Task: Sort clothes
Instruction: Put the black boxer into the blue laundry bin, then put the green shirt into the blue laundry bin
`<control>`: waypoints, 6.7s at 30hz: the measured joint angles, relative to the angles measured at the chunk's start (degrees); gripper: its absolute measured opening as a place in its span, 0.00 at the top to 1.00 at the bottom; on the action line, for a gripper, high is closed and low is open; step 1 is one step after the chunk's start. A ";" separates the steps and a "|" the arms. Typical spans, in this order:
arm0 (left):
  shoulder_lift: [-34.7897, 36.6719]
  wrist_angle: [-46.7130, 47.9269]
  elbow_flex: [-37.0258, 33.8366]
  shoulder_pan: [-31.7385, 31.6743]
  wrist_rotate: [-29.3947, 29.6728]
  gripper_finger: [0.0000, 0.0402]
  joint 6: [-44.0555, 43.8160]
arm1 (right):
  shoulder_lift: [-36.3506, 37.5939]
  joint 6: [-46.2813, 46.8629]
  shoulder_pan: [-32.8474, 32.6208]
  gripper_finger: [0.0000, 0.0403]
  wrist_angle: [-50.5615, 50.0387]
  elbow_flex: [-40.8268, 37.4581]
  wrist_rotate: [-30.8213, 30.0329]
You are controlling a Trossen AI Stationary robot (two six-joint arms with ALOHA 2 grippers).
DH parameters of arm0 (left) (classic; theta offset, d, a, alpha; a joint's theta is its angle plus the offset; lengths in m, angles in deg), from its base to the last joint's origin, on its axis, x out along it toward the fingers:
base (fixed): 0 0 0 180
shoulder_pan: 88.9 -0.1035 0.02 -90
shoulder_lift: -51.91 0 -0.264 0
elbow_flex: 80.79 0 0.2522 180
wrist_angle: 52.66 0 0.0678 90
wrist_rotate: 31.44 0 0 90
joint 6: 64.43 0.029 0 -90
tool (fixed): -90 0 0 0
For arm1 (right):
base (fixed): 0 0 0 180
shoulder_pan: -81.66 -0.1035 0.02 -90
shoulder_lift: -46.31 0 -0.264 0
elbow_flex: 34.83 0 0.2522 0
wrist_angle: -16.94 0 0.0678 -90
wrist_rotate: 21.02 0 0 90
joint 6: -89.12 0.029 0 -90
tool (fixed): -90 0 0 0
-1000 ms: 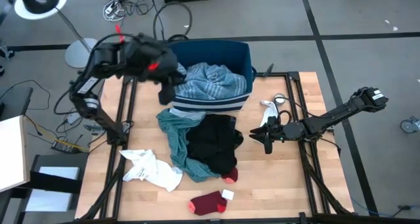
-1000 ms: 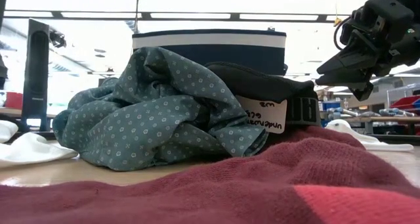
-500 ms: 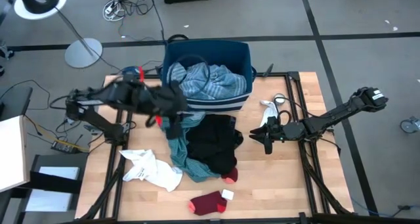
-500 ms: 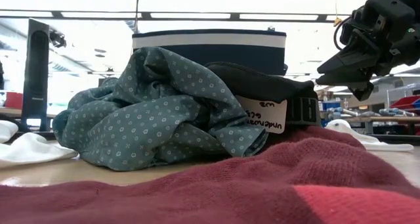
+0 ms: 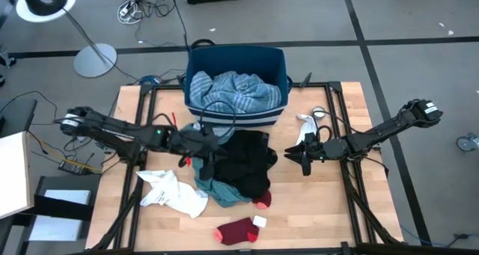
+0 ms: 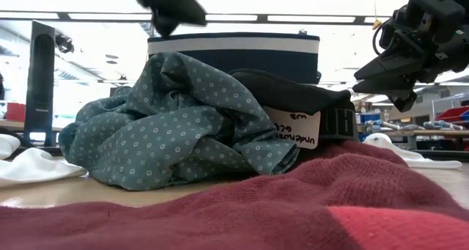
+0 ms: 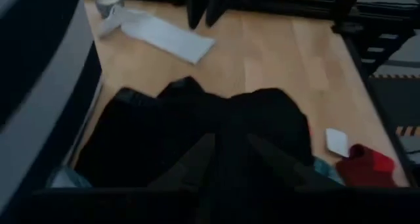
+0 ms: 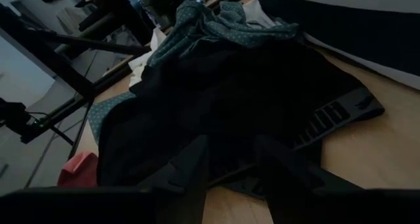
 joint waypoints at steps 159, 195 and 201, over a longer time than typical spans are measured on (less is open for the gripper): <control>60.33 10.10 -36.49 -10.43 -1.70 0.65 -2.75 | -70.27 -36.13 14.49 0.98 -37.86 91.53 15.88; 60.33 9.83 -36.44 -10.45 -1.65 0.65 -1.29 | -64.43 -44.21 42.54 1.00 -49.81 126.18 7.27; 60.31 9.68 -36.44 -10.44 -1.64 0.65 -1.26 | -70.06 -37.55 40.21 0.98 -70.43 125.29 21.14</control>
